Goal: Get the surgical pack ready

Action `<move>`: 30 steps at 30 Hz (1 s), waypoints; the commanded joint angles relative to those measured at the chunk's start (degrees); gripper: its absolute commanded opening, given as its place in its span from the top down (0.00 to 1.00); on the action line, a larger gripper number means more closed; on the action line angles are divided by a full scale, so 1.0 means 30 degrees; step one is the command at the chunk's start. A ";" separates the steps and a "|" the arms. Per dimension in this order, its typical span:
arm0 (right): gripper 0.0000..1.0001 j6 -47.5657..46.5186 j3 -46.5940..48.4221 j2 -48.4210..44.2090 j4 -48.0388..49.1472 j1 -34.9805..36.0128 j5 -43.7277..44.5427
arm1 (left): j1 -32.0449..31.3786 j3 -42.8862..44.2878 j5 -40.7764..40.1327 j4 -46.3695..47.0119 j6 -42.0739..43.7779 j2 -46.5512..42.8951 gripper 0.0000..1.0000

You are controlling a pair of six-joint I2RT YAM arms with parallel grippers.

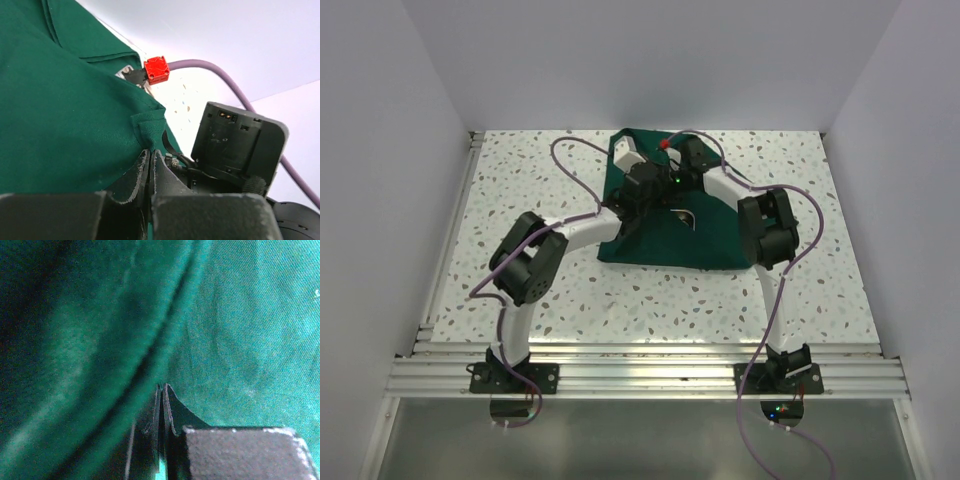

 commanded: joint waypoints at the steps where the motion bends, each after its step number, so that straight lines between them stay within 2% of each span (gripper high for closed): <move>1: 1.00 -0.0219 -0.0051 0.0880 -0.1230 0.0318 0.0065 | 0.0021 -0.0330 0.0457 0.3596 -0.1211 -0.0135 1.00; 15: 1.00 -0.0190 0.0096 0.1115 -0.1201 0.0318 -0.0403 | 0.0021 -0.0155 0.2213 0.5826 -0.2090 0.0744 0.97; 23: 1.00 -0.0132 0.0329 0.1231 -0.1201 0.0289 -0.0637 | 0.0050 -0.1414 0.1658 0.6265 -0.1857 -0.0046 0.96; 30: 1.00 0.0073 0.0594 0.1554 -0.1114 -0.0033 -0.1780 | 0.0051 -0.1678 0.2185 0.6734 -0.2442 0.0217 0.96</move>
